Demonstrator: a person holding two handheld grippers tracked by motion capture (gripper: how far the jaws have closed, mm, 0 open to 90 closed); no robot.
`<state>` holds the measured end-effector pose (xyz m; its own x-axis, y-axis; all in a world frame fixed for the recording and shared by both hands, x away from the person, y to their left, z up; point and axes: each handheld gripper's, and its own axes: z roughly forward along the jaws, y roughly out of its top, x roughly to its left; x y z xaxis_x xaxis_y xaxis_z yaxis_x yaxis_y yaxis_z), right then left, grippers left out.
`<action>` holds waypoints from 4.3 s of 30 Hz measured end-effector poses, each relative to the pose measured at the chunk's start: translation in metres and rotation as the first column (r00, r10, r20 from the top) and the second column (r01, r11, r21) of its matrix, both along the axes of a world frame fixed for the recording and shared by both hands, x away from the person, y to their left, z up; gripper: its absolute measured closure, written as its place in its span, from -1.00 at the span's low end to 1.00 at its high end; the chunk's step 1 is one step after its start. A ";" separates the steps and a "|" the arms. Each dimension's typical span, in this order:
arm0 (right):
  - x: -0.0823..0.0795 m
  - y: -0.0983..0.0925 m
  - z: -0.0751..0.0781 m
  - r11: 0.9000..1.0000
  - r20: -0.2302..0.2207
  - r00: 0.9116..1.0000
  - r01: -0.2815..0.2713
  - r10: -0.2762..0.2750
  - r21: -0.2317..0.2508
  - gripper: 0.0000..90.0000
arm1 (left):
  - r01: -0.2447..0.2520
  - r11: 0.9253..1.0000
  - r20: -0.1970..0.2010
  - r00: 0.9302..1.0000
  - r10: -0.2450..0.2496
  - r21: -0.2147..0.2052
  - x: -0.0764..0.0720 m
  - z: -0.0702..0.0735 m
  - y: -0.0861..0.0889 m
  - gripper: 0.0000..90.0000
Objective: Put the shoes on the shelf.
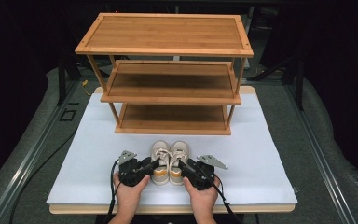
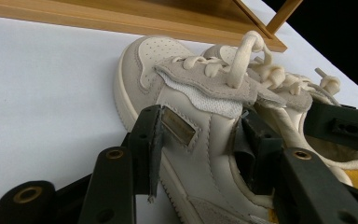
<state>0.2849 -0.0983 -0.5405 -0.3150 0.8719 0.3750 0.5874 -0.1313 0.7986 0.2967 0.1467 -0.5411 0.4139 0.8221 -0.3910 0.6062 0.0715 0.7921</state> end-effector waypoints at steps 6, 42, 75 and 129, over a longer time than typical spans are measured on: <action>0.001 -0.001 0.000 1.000 -0.008 1.000 -0.003 0.003 0.018 0.30 | 0.002 1.000 0.003 1.000 -0.001 -0.014 0.001 -0.001 0.001 0.26; -0.001 0.001 0.009 0.999 -0.007 1.000 -0.004 0.005 0.041 0.36 | -0.010 0.999 0.002 1.000 0.010 -0.041 0.001 0.008 0.005 0.27; 0.003 0.005 0.076 0.999 0.053 0.999 -0.014 0.012 0.046 0.36 | 0.002 0.998 0.050 0.999 0.001 -0.055 0.005 0.073 0.011 0.27; 0.009 0.000 0.152 0.997 0.115 0.993 -0.044 0.037 0.059 0.35 | 0.022 0.998 0.130 0.991 -0.013 -0.065 0.013 0.150 0.012 0.28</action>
<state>0.2937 -0.0978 -0.3881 -0.3928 0.8341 0.3872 0.4992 -0.1602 0.8515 0.3096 0.1589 -0.3908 0.4786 0.7887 -0.3859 0.5002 0.1163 0.8581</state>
